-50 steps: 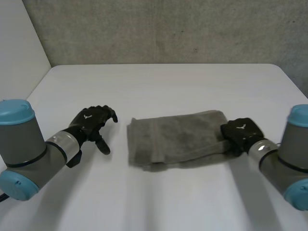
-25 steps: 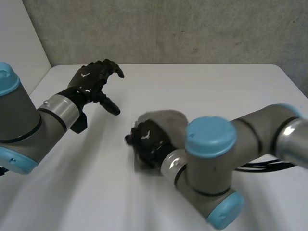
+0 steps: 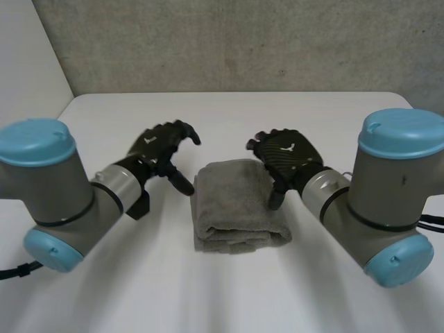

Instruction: Fold the towel.

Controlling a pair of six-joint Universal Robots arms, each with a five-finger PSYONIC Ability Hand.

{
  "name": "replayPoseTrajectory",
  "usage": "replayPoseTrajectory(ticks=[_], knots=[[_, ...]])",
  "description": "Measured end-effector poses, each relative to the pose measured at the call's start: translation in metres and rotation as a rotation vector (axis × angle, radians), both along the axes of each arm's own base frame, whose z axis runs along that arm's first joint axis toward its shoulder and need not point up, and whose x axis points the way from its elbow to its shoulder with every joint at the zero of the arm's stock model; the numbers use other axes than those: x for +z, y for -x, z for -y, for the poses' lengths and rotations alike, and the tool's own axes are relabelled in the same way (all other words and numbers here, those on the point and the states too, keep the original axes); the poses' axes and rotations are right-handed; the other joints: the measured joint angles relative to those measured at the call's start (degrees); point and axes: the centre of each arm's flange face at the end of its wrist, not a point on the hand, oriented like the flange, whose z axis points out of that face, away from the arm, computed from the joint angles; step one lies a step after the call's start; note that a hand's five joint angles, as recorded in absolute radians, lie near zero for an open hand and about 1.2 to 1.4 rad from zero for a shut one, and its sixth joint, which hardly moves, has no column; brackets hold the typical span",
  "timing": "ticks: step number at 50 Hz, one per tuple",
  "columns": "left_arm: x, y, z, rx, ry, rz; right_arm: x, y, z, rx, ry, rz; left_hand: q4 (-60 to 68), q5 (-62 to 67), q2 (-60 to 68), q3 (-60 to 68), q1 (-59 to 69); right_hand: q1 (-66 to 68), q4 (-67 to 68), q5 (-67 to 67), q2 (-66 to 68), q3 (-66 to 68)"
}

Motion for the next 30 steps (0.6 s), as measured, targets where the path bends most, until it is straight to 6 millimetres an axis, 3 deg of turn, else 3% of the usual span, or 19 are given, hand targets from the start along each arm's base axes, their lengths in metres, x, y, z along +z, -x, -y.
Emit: replayPoseTrajectory(ticks=[7, 12, 16, 20, 24, 30], knots=[[-0.026, 0.015, -0.015, -0.054, -0.054, 0.035, -0.035, 0.008, 0.021, -0.069, -0.153, 0.063, 0.00, 0.00, 0.00, 0.00, 0.00, -0.01, 0.00, 0.00, 0.00, 0.00], [-0.044, 0.018, -0.018, -0.066, -0.095, 0.059, -0.065, 0.005, 0.023, -0.057, -0.234, 0.051, 0.00, 0.00, 0.00, 0.00, 0.00, -0.02, 0.00, 0.00, 0.00, -0.01], [-0.053, 0.018, -0.018, -0.066, -0.116, 0.069, -0.077, 0.002, 0.024, -0.042, -0.263, 0.040, 0.00, 0.00, 0.00, 0.00, 0.00, -0.98, 0.00, 0.00, 0.00, -0.01], [-0.054, 0.018, -0.018, -0.065, -0.120, 0.071, -0.075, 0.002, 0.025, -0.037, -0.260, 0.042, 0.00, 0.00, 0.00, 0.00, 0.00, -1.13, -0.01, 0.00, 0.00, -0.05], [-0.049, 0.018, -0.016, -0.065, -0.106, 0.064, -0.058, 0.002, 0.024, -0.033, -0.228, 0.059, 0.00, 0.00, -0.01, 0.00, 0.00, -1.13, -0.01, 0.00, 0.00, -0.05], [-0.010, 0.020, -0.009, -0.064, -0.023, 0.023, -0.014, 0.003, 0.020, -0.028, -0.149, 0.103, 0.00, 0.00, -0.12, -0.20, 0.00, -1.13, -0.01, 0.00, 0.00, -0.06]])
